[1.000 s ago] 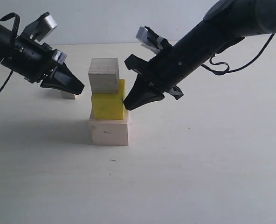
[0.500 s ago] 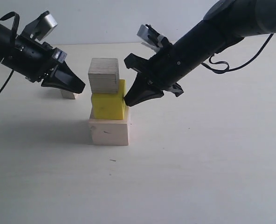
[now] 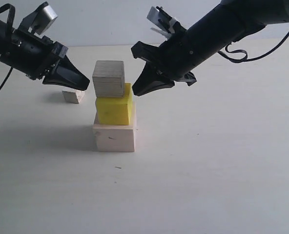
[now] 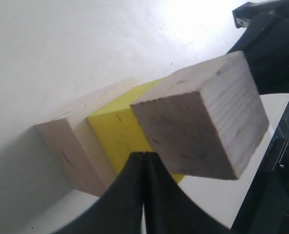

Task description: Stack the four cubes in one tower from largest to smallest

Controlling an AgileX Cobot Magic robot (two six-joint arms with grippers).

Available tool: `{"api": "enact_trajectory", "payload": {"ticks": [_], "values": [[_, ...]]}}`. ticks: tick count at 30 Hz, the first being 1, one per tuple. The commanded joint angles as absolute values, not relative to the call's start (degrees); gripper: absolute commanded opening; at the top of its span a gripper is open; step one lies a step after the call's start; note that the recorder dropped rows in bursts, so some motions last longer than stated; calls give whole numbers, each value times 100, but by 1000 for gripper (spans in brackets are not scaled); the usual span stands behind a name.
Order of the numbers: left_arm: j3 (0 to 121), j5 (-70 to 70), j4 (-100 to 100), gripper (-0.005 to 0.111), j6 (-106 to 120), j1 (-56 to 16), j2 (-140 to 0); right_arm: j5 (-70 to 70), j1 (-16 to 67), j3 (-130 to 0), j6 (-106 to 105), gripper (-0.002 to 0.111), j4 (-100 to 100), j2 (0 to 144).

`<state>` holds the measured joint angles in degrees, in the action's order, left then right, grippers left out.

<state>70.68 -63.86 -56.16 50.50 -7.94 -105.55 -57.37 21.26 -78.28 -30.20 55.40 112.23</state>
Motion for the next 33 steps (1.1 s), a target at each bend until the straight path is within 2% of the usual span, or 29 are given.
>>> {"api": "enact_trajectory", "payload": {"ticks": [1,12,21,33], "values": [[7055,-6439,-5774,0,5087,-812,-10398,-5719,2091,-7829,-2983,0,5490,11039],[7055,-6594,-6056,0,5223,-812,-10376,-5983,2101,-7829,-3145,0,5951,10992],[7055,-6359,-5755,0,5245,-1205,-10376,-6088,2101,-7829,-3255,0,5963,10992],[7055,-6307,-5716,0,5201,-1192,-10376,-6322,2101,-7829,-3303,0,5975,10992]]}}
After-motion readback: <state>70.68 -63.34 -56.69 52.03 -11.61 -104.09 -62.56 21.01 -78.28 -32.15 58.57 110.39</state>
